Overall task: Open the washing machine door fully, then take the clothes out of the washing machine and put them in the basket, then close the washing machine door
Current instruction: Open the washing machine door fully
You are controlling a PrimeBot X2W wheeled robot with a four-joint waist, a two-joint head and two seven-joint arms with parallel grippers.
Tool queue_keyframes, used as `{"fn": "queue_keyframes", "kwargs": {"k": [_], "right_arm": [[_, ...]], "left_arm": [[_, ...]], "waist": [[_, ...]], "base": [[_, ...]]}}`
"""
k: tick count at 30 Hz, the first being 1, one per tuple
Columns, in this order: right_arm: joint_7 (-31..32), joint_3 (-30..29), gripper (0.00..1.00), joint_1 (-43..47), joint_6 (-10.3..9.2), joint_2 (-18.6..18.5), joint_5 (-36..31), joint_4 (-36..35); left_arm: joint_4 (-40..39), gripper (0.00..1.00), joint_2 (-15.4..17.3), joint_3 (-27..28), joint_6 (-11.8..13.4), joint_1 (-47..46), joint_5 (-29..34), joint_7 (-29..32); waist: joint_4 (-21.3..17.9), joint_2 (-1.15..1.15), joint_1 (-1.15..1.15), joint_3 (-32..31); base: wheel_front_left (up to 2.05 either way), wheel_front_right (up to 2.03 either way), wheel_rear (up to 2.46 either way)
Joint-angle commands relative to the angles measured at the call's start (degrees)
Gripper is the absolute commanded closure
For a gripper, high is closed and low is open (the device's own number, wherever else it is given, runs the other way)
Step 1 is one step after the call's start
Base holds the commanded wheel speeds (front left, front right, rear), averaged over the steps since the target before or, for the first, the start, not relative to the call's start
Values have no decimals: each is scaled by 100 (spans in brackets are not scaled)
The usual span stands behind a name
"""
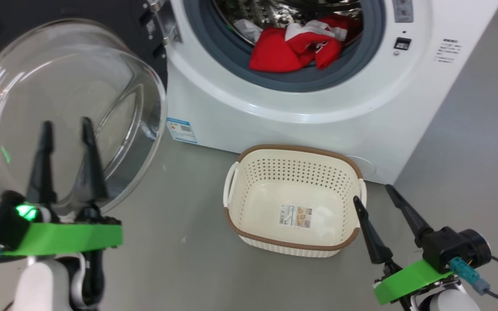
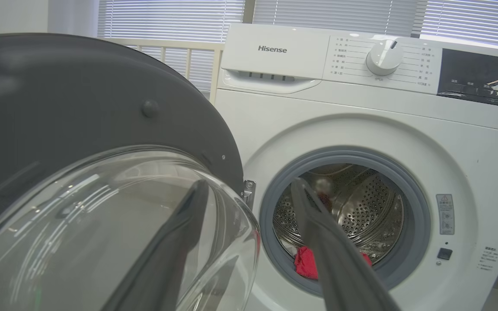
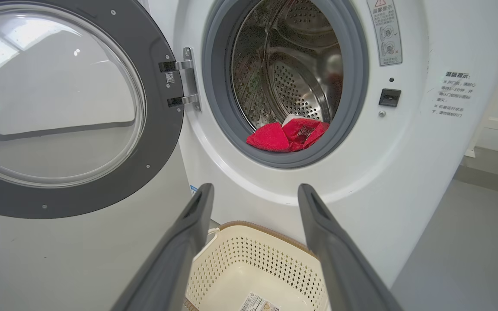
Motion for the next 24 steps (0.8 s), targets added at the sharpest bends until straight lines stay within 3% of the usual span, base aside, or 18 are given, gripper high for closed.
{"fn": "queue_keyframes", "kwargs": {"k": [1, 9, 14, 24], "right_arm": [[-78, 72, 0, -251, 35, 17, 90, -135], [-82, -394, 0, -343, 35, 17, 105, -373], [-82, -629, 0, -335, 35, 17, 151, -514], [-83, -687, 0, -161, 35, 17, 167, -602]], "left_arm": [[-228, 0, 169, 34, -61, 25, -79, -10], [-604, 0, 257, -657, -157, 428, -385, 277], [-720, 0, 381, -774, -163, 672, -375, 235], [-724, 0, 503, -715, 143, 1216, -143, 283]], "waist": [[-229, 0, 0, -71], [-836, 0, 0, -51], [-1233, 0, 0, -70], [-1919, 0, 0, -266]], "base": [[0, 0, 0], [0, 0, 0], [0, 0, 0], [0, 0, 0]]}}
